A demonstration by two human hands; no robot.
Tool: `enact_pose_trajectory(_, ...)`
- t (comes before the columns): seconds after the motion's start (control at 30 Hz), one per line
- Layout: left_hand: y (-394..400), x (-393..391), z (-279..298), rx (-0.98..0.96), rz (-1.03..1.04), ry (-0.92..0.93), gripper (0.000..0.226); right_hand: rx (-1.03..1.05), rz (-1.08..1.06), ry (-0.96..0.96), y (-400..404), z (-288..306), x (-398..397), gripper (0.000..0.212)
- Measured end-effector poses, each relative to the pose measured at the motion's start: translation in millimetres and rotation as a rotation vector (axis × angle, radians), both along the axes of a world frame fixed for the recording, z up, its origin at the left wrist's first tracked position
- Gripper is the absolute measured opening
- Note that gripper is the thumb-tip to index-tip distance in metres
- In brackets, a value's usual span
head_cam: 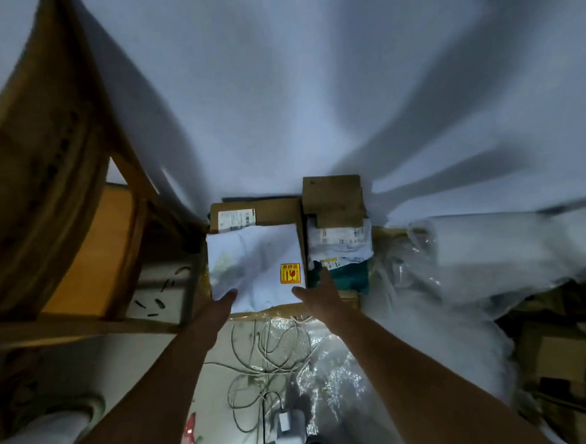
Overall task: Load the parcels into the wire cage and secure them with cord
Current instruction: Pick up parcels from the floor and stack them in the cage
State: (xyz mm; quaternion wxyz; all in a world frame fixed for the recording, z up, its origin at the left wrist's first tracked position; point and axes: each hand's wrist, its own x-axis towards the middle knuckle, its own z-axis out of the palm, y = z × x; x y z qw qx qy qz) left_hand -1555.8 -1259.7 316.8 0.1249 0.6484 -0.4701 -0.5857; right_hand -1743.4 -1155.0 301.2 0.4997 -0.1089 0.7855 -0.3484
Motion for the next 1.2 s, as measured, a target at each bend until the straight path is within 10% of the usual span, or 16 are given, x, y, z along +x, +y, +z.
enact_pose_trajectory(0.57,15,10,-59,0.229,0.285,0.218,0.042,-0.112,-0.196,-0.263,8,-35,-4,0.017)
enact_pose_trajectory(0.83,25,-29,92,0.247,0.101,0.379,0.044,-0.219,-0.341,-0.409,72,112,-83,0.031)
enact_pose_trajectory(1.2,184,-241,373,0.053,-0.417,0.529,0.038,-0.494,-0.613,-0.140,320,406,-228,0.051)
